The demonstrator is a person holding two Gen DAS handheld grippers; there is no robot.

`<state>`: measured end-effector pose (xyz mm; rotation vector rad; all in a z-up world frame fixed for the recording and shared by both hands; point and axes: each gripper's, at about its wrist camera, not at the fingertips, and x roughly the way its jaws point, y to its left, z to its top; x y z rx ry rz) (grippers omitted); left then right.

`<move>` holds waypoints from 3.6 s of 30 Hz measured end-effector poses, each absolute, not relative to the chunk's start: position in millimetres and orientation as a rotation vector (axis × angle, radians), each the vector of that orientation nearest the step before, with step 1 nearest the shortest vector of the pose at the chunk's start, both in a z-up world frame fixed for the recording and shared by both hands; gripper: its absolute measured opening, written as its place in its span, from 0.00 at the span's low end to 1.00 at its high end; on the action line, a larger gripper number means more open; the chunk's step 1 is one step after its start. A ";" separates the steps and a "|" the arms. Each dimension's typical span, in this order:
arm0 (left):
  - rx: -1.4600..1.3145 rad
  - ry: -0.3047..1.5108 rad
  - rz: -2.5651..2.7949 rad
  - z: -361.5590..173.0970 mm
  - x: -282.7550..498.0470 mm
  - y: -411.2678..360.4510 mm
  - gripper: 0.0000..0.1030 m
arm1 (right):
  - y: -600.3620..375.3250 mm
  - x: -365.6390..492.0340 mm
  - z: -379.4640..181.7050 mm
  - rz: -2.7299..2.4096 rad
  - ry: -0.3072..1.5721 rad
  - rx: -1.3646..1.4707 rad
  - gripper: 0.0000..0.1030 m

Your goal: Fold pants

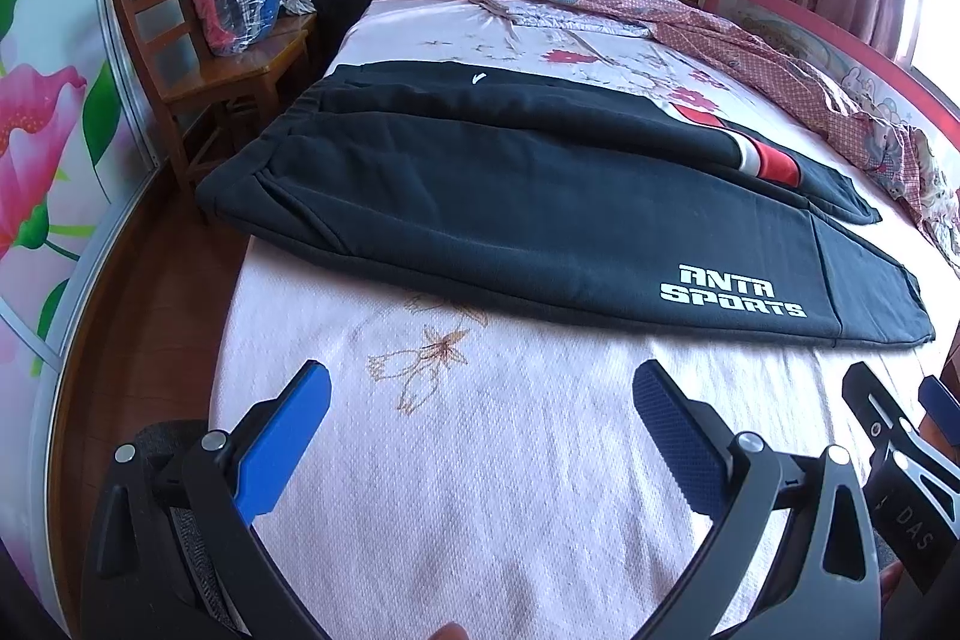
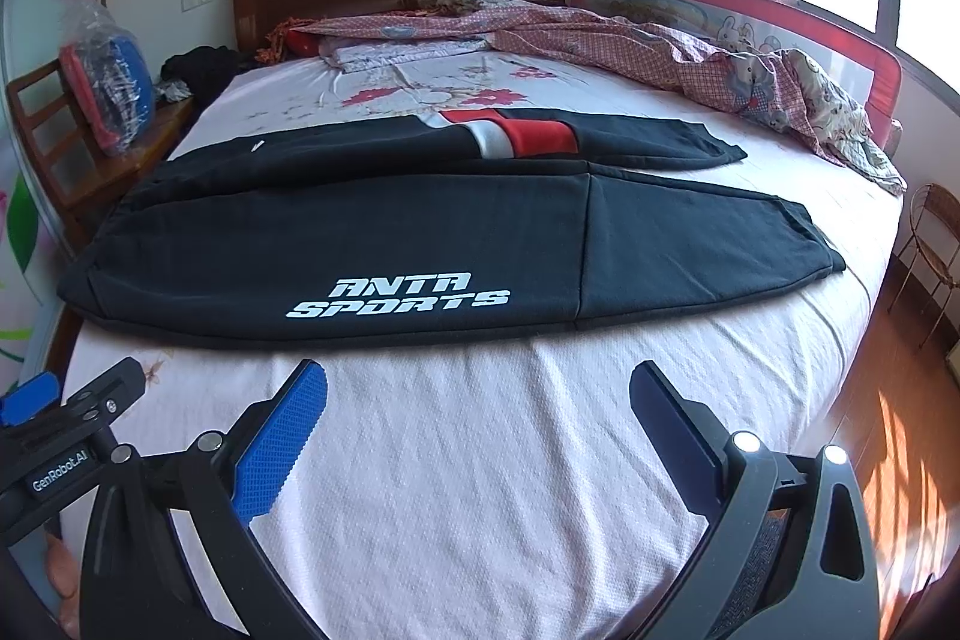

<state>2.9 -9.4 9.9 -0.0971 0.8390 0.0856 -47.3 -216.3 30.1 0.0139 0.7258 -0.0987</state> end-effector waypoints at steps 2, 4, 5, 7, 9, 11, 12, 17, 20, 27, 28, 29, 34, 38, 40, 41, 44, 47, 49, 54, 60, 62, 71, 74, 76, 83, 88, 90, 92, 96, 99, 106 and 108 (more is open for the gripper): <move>-0.097 0.839 0.085 9.8 2.9 -9.3 0.98 | -216.6 -47.3 30.2 -0.099 0.727 0.014 0.97; -0.098 0.839 0.084 9.8 2.8 -9.4 0.98 | -215.9 -47.4 30.2 -0.098 0.728 0.015 0.97; -0.097 0.839 0.085 9.7 2.6 -9.5 0.98 | -215.8 -47.5 30.2 -0.098 0.729 0.015 0.97; -0.097 0.838 0.085 9.3 2.7 -9.3 0.98 | -216.0 -47.5 30.1 -0.097 0.727 0.016 0.97; -0.099 0.840 0.084 8.9 3.2 -9.5 0.98 | -216.0 -47.5 30.1 -0.098 0.728 0.016 0.97; -0.098 0.841 0.085 8.8 3.3 -9.8 0.98 | -215.9 -47.5 29.8 -0.097 0.727 0.016 0.97; -0.099 0.841 0.085 8.7 3.3 -9.9 0.98 | -216.0 -47.4 29.9 -0.097 0.728 0.015 0.97; -0.100 0.840 0.085 8.3 2.9 -9.5 0.98 | -216.5 -47.8 29.1 -0.097 0.729 0.021 0.97; -0.098 0.843 0.086 7.9 3.3 -9.7 0.98 | -216.5 -47.7 28.3 -0.098 0.732 0.022 0.97; -0.100 0.845 0.086 8.3 3.4 -8.9 0.98 | -216.5 -47.1 28.3 -0.098 0.734 0.023 0.97; -0.100 0.845 0.086 8.3 3.7 -8.8 0.98 | -216.6 -47.2 28.1 -0.099 0.734 0.023 0.97; -0.099 0.845 0.085 8.4 3.5 -8.9 0.98 | -216.7 -47.2 28.0 -0.098 0.735 0.024 0.97; -0.098 0.845 0.086 8.6 4.3 -9.4 0.98 | -216.7 -47.3 28.0 -0.096 0.736 0.023 0.97; -0.098 0.846 0.086 8.5 4.3 -9.4 0.98 | -217.1 -47.4 27.7 -0.096 0.737 0.022 0.97; -0.096 0.846 0.085 8.4 4.3 -9.5 0.98 | -217.0 -47.1 27.8 -0.097 0.737 0.024 0.97; -0.095 0.845 0.085 8.4 4.0 -9.5 0.98 | -217.0 -47.2 27.7 -0.097 0.738 0.025 0.97; -0.094 0.847 0.084 8.1 3.7 -9.8 0.98 | -217.1 -47.3 27.2 -0.097 0.739 0.025 0.97; -0.093 0.850 0.083 7.5 4.1 -9.7 0.98 | -217.5 -47.1 27.2 -0.096 0.739 0.027 0.97; -0.092 0.853 0.082 6.8 4.6 -10.2 0.98 | -217.6 -46.6 27.1 -0.096 0.741 0.027 0.97; -0.096 0.873 0.082 1.1 8.5 -9.8 0.98 | -219.2 -43.2 22.0 -0.099 0.763 0.027 0.97; -0.148 0.926 0.008 -4.9 21.6 5.6 0.98 | -228.8 -34.9 13.4 -0.097 0.804 0.065 0.97; -0.259 0.959 -0.097 -8.1 33.5 27.6 0.98 | -237.4 -32.3 10.9 -0.098 0.819 0.102 0.97; -1.097 0.927 -0.190 -36.3 75.6 170.9 0.98 | -247.1 -25.8 2.3 -0.120 0.855 0.139 0.97; -1.228 0.895 -0.176 -51.3 81.5 186.7 0.98 | -239.5 -24.8 2.5 -0.101 0.857 0.117 0.97; -1.295 0.904 -0.149 -60.2 83.5 187.9 0.98 | -236.1 -25.0 3.3 -0.094 0.859 0.103 0.97; -1.368 0.897 -0.127 -65.5 89.7 186.1 0.98 | -234.2 -25.4 3.3 -0.099 0.866 0.100 0.97; -1.403 0.858 -0.130 -66.2 91.8 194.6 0.98 | -230.8 -25.2 1.6 -0.088 0.874 0.091 0.97; -1.416 0.835 -0.136 -65.4 95.0 196.7 0.98 | -230.3 -25.2 1.5 -0.085 0.875 0.085 0.97; -1.413 0.846 -0.123 -65.5 100.3 195.6 0.98 | -230.5 -24.8 1.0 -0.085 0.877 0.088 0.97; -1.395 0.859 -0.098 -64.4 107.4 192.6 0.98 | -231.5 -24.4 -0.2 -0.085 0.882 0.089 0.97; -1.396 0.841 -0.109 -59.1 118.7 189.2 0.98 | -231.3 -24.2 -1.0 -0.084 0.887 0.089 0.97; -1.359 0.870 -0.047 -63.7 129.5 183.5 0.98 | -238.5 -23.4 -2.8 -0.091 0.900 0.119 0.97; -1.332 0.862 -0.053 -62.9 127.5 182.4 0.98 | -245.1 -21.9 -4.9 -0.094 0.919 0.161 0.97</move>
